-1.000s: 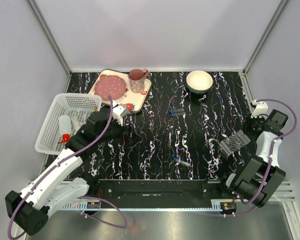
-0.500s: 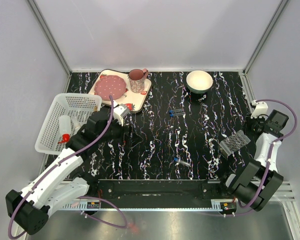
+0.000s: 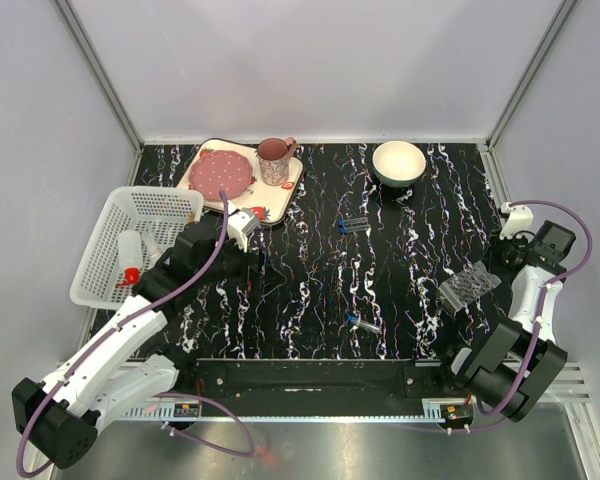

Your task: Organize the chemistry lab equipment

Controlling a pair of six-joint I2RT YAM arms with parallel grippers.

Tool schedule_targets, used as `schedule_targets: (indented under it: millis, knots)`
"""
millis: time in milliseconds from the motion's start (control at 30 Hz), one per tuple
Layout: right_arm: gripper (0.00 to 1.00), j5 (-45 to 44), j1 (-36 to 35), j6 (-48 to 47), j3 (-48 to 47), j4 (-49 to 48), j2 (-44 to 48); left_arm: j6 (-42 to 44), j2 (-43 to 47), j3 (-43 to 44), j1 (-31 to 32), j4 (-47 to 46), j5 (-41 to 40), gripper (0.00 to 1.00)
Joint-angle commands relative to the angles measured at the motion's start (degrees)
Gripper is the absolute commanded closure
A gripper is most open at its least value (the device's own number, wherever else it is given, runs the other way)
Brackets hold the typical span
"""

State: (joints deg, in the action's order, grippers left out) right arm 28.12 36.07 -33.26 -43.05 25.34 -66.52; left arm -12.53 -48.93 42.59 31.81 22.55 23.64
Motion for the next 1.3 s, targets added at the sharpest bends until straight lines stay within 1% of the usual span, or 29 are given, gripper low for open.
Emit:
schedule_targets:
  millis: [0,200,500,633,800,900,933,1000,1033,1100,1233,1267]
  knots:
    - [0.79,0.4,0.2,-0.9,-0.3,-1.4,-1.2,-0.6,0.0,-0.1,-0.2,-3.1,1.3,0.01]
    - [0.79,0.6,0.2,-0.9,-0.4,-2.1,-2.6,-0.4,-0.2,-0.1,-0.2,-3.1,1.3,0.01]
    - [0.78,0.5,0.2,-2.4,1.6,-3.8,-1.7,-0.3,-0.6,-0.1,-0.2,-3.5,1.7,0.01]
    - [0.77,1.8,0.2,-4.9,4.4,-5.0,-0.1,-0.4,-0.7,-0.4,-0.2,-3.7,1.8,0.01]
    - [0.76,2.0,0.2,-6.6,8.7,-9.5,2.9,-0.5,-0.8,-0.6,-0.3,-3.9,1.9,0.01]
    - [0.71,2.4,0.2,-6.6,10.7,-11.4,4.4,-0.4,-0.9,-0.4,-0.2,-3.9,2.2,0.01]
    - [0.66,2.5,0.2,-6.6,11.2,-11.6,4.7,-0.3,-1.0,-0.4,-0.2,-3.9,2.3,0.01]
    - [0.62,2.6,0.2,-6.5,11.4,-11.9,5.5,-0.3,-1.3,-0.5,-0.2,-4.2,2.9,0.01]
    - [0.58,2.6,0.2,-6.4,11.4,-11.9,5.5,-0.3,-1.3,-0.5,-0.2,-4.3,3.2,0.01]
    - [0.54,2.8,0.2,-6.1,10.9,-11.1,6.0,-0.2,-2.0,-0.5,-0.2,-4.4,4.5,0.01]
    - [0.45,4.4,0.2,-5.7,6.6,-7.1,8.2,-0.3,-3.2,-0.2,0.0,-4.5,6.2,0.01]
    - [0.39,4.8,0.2,-5.8,5.7,-5.1,9.0,-0.2,-3.6,-0.1,0.1,-4.5,6.5,0.01]
